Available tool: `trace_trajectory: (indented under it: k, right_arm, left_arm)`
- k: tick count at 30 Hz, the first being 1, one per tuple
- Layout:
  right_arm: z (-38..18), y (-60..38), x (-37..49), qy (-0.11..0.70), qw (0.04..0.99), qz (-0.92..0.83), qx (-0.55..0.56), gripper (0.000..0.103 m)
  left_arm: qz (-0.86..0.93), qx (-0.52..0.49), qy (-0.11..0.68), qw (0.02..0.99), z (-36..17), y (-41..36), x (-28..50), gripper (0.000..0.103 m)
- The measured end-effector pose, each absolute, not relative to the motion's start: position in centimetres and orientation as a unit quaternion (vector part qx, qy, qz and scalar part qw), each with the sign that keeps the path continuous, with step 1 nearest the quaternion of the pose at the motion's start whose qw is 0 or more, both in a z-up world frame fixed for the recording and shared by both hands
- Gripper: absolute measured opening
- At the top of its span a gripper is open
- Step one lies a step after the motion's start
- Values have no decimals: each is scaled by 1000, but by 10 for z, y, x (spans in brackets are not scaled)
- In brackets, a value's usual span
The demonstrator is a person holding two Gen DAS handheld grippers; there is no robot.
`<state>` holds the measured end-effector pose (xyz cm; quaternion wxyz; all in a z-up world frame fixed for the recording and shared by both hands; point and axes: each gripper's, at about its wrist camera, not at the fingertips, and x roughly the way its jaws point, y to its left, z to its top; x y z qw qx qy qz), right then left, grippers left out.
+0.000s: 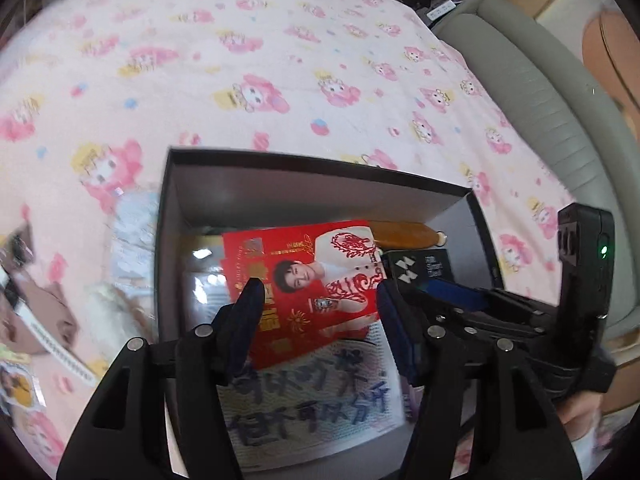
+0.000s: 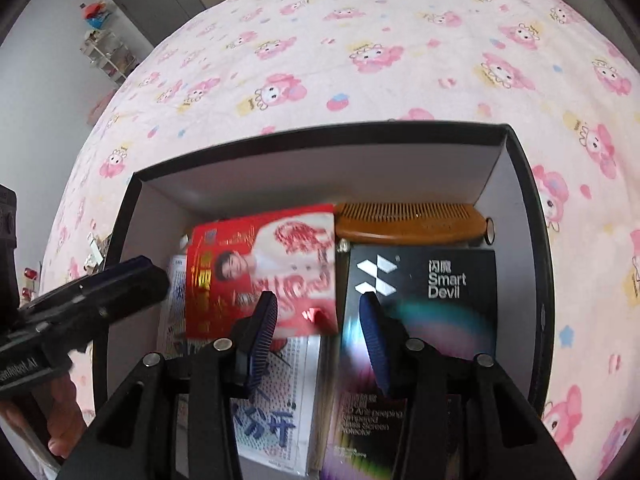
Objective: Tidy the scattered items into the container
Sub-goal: 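Lower the red package into the box onto the Shin-chan package and release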
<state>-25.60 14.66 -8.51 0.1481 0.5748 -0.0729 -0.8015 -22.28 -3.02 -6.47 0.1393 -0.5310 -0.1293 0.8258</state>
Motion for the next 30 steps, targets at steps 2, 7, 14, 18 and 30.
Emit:
trace_trajectory:
  k: [2, 7, 14, 18, 30]
  right_arm:
    - [-85, 148, -254, -67, 155, -799, 578, 39]
    - [-88, 142, -248, -45, 174, -786, 592, 39]
    - [-90, 147, -245, -50, 176, -781, 597, 39]
    - [-92, 153, -248, -70, 173, -778, 600, 40]
    - [-100, 152, -253, -51, 163, -785, 596, 39]
  left_arm:
    - [813, -546, -119, 167, -68, -21, -219, 59]
    - [766, -597, -92, 220, -94, 8, -210, 58]
    - [746, -625, -40, 227, -111, 29, -208, 54]
    - [749, -630, -7, 204, -119, 33, -215, 53]
    - [759, -633, -47, 146, -115, 25, -254, 56]
